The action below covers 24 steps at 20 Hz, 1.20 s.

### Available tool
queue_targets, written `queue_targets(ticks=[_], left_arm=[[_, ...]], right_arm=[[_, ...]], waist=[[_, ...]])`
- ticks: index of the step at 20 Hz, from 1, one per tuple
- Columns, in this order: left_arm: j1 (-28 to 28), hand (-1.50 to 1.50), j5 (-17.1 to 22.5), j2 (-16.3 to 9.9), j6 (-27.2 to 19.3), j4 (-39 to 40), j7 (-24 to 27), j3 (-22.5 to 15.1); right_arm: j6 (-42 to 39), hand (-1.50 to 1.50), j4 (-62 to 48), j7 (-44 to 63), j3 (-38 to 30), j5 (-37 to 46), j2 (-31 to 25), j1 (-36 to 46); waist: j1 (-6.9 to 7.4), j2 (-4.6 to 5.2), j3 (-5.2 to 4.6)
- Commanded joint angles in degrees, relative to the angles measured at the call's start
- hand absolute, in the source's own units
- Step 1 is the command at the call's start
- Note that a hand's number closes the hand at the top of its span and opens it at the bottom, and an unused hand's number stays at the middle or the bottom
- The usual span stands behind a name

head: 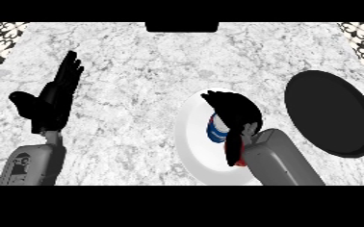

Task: Pick the can from the plate and place it in the pan

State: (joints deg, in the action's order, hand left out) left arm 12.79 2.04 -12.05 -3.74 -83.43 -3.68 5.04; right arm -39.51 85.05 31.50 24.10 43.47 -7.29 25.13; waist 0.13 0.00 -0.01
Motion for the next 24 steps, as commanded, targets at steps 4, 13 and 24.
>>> queue_targets(ticks=[4, 13, 24], left_arm=[[-2.4, 0.0, -0.8, 0.9, 0.3, -3.9, -0.6, -0.9], [-1.8, 0.0, -2.5, 3.1, -1.0, -2.4, 0.6, -0.7], [3.2, 0.0, -1.3, 0.1, 0.6, 2.2, -0.5, 1.7]], right_arm=[[-2.1, 1.5, -3.5, -10.5, -0.6, 0.3, -2.0, 2.6], [0.4, 1.5, 0.5, -14.0, 1.0, 7.2, -1.2, -3.3], [31.2, 1.5, -2.5, 30.6, -0.3, 13.1, 7.3, 2.8]], waist=[[0.27, 0.01, 0.02], [-0.12, -0.05, 0.01], [0.61, -0.16, -0.12]])
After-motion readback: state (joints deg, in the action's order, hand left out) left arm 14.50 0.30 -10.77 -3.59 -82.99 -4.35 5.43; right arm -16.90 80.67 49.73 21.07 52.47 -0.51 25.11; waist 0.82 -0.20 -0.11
